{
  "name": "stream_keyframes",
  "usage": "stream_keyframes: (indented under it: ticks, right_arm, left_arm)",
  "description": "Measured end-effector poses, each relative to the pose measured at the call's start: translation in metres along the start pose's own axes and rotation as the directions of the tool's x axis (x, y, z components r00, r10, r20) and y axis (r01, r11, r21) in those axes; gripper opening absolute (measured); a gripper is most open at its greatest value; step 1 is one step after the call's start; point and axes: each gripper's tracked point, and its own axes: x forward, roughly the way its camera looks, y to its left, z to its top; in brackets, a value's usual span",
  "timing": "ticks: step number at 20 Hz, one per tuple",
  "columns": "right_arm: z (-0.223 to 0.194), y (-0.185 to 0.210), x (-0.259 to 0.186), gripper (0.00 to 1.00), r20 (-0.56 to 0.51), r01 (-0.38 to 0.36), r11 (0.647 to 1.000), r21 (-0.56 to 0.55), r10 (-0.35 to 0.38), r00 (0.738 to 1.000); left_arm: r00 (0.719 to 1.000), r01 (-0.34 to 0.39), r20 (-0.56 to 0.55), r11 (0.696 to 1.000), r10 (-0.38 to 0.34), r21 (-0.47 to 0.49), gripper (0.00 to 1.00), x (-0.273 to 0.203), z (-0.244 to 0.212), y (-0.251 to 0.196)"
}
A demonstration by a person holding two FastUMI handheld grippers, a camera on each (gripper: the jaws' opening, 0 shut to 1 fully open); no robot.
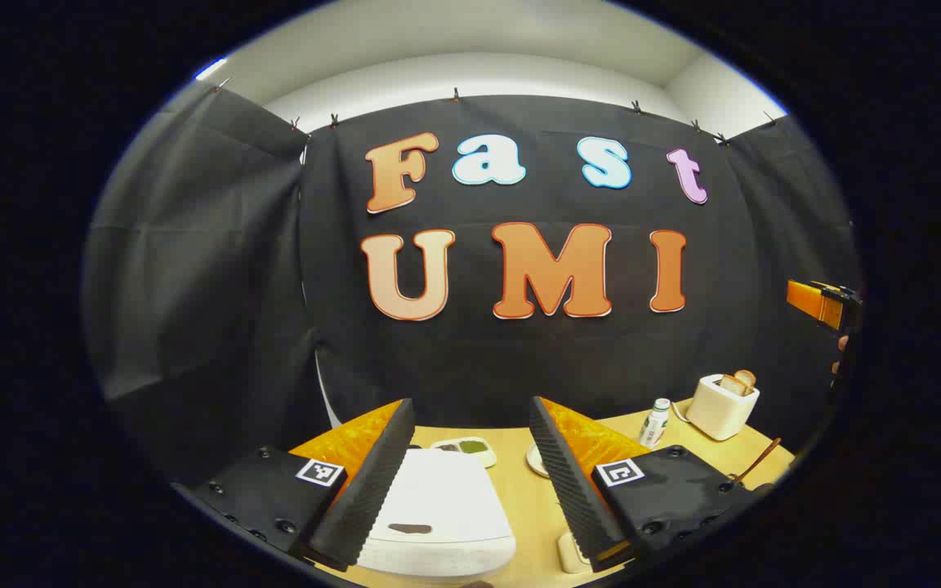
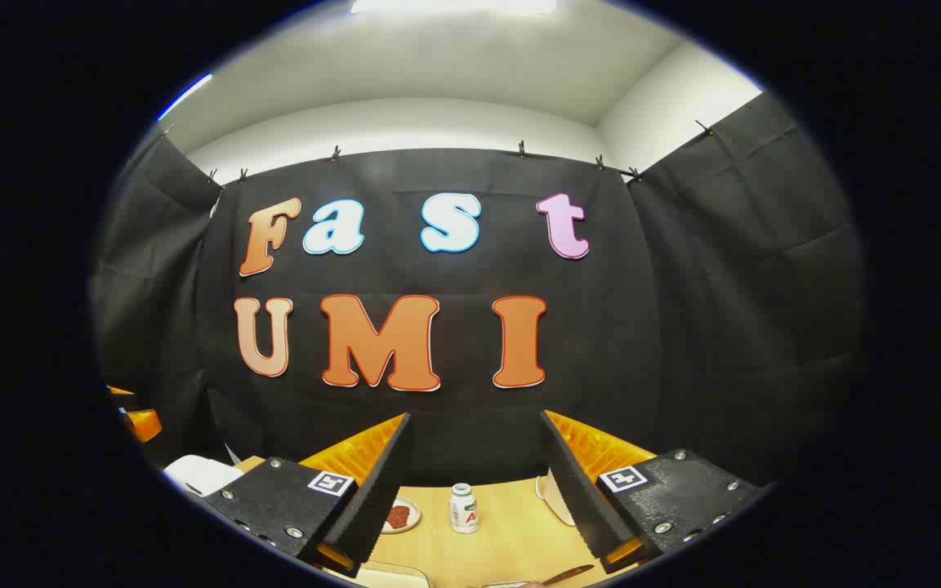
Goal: Close the left gripper, press the button to open the rice cooker; take a wooden spoon from the chopstick holder with the right hand, scoop a spoonful of rice and pour it into the rice cooker, then put the wooden spoon back into the chopstick holder.
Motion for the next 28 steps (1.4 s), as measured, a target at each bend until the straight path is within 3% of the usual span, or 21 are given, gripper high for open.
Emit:
stream_keyframes:
  ticks: [1, 3, 5, 7, 11, 17, 23, 28]
  right_arm:
    - [-0.001, 0.004, 0.001, 0.94, -0.006, -0.008, 1.000, -0.005, 0.008, 1.000]
    - [0.002, 0.008, 0.005, 0.94, -0.003, -0.029, 0.999, -0.020, 0.029, 1.000]
    - [0.000, 0.006, 0.012, 0.94, -0.009, -0.038, 0.999, -0.038, 0.037, 0.999]
    - [0.001, 0.004, 0.019, 0.94, -0.008, -0.038, 0.998, -0.053, 0.037, 0.999]
    - [-0.002, -0.004, 0.021, 0.94, -0.020, -0.062, 0.996, -0.065, 0.060, 0.998]
    - [-0.003, -0.034, 0.022, 0.94, -0.030, -0.022, 1.000, -0.005, 0.022, 0.999]
    - [-0.002, -0.065, 0.015, 0.94, -0.020, 0.034, 0.998, -0.051, -0.035, 0.999]
    - [-0.005, -0.081, 0.014, 0.94, -0.031, 0.065, 0.997, -0.044, -0.067, 0.997]
  left_arm:
    - [1.000, -0.012, 0.010, 1.000, 0.012, 0.006, 0.97, -0.002, 0.003, 0.007]
    - [0.998, -0.045, 0.038, 0.999, 0.045, 0.000, 0.96, -0.007, 0.008, 0.017]
    - [0.996, -0.090, 0.013, 0.993, 0.091, -0.074, 0.97, -0.012, 0.002, 0.016]
    - [0.997, -0.071, -0.003, 0.986, 0.071, -0.153, 0.96, -0.019, -0.004, -0.003]
    - [0.997, -0.070, 0.040, 0.996, 0.072, -0.062, 0.97, -0.014, 0.012, -0.024]
    - [0.999, -0.020, 0.033, 0.998, 0.022, -0.062, 0.96, -0.002, 0.011, -0.064]
    - [0.997, 0.005, 0.070, 1.000, -0.005, -0.003, 0.96, 0.019, 0.029, -0.072]
    - [0.997, -0.054, 0.063, 0.998, 0.053, 0.020, 0.50, 0.031, 0.031, -0.046]
